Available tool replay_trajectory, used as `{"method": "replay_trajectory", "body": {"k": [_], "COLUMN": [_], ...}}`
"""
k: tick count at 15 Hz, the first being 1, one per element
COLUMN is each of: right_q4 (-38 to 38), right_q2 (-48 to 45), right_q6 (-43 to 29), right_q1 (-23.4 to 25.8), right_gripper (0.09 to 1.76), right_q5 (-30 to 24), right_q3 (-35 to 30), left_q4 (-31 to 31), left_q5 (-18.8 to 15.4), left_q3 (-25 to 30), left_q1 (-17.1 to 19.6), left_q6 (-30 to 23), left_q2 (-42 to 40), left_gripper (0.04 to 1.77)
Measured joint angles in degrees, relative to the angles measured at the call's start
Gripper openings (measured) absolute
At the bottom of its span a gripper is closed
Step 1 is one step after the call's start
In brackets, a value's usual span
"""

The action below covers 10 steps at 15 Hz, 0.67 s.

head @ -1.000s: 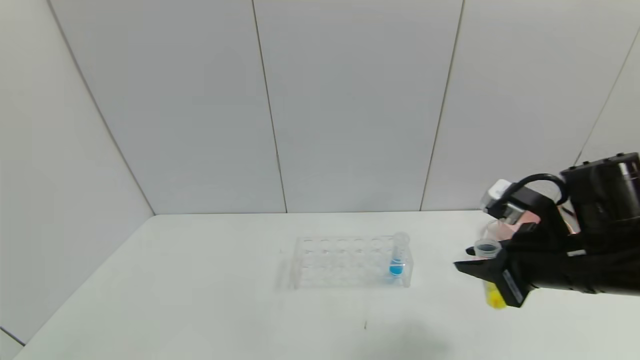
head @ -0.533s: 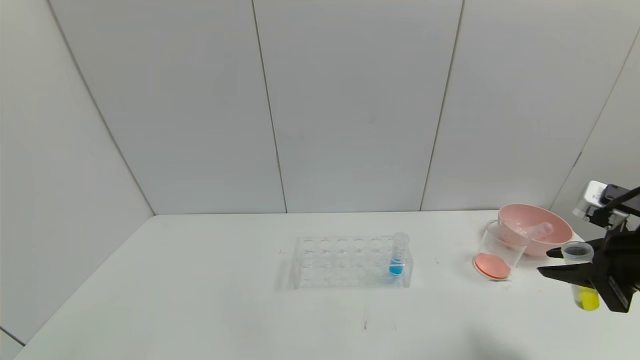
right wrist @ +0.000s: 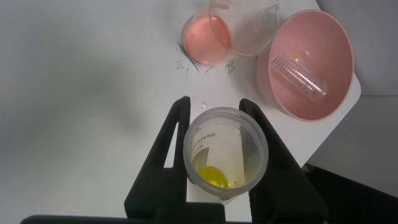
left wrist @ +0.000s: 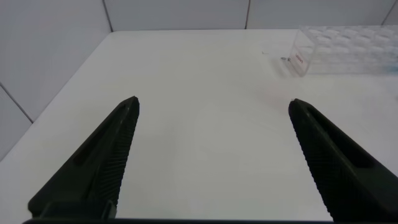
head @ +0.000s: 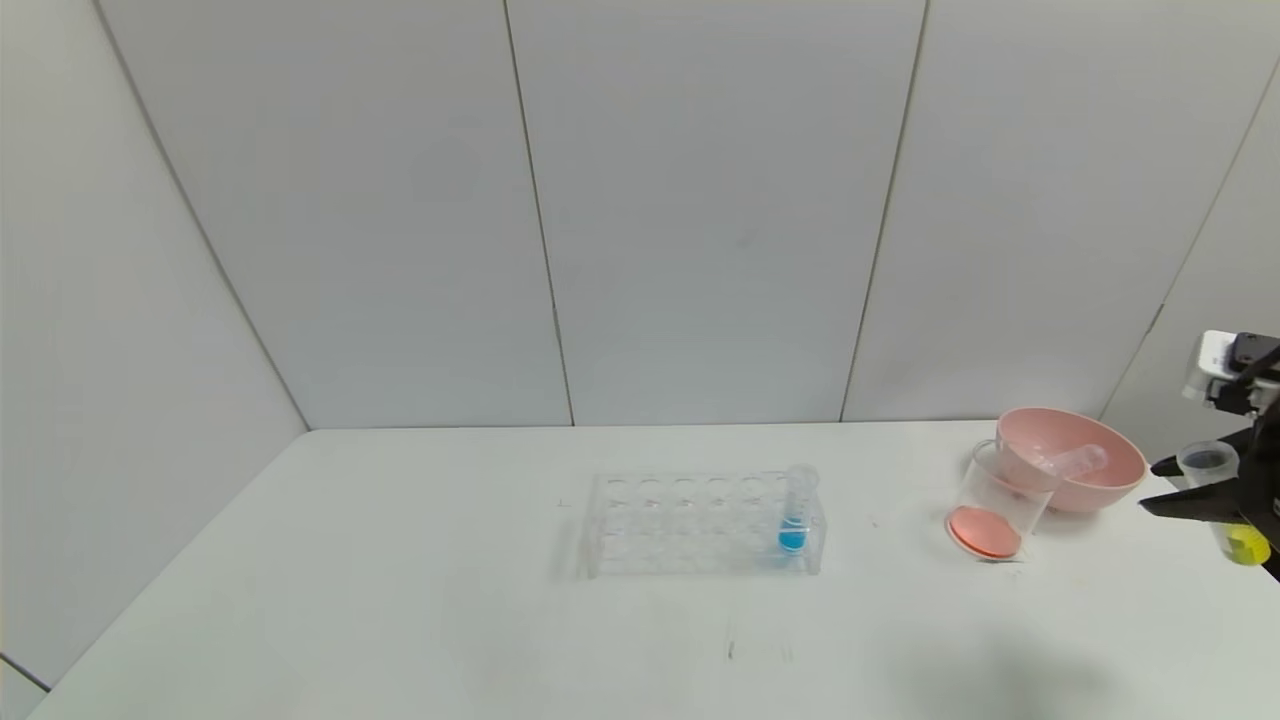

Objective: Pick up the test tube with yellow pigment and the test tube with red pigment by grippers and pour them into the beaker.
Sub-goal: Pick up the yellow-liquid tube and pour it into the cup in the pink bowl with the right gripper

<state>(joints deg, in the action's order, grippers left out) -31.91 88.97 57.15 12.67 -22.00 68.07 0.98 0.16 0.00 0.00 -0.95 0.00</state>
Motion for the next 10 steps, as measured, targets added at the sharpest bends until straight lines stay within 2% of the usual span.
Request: {"method": "replay_trajectory", "body": {"k": [8,10], "right_q4": [-0.84,-3.15], "right_q2": [15.27,17.96], "right_q6": [10.62,12.18], "right_q1": [0.56,0.48], "right_gripper": [0.60,0.60], "right_q5": [0.15,0.46], "right_q3": [14.12,17.65], "left_q4": [0.00,0.00], "left_q5": [0.00,0.00], "left_q3": [0.00,0.00], "left_q1": [0.00,0.00], "left_q6": [0.00,0.00], "left_q2": [0.00,0.00], "left_gripper": [1.72,1.72]}}
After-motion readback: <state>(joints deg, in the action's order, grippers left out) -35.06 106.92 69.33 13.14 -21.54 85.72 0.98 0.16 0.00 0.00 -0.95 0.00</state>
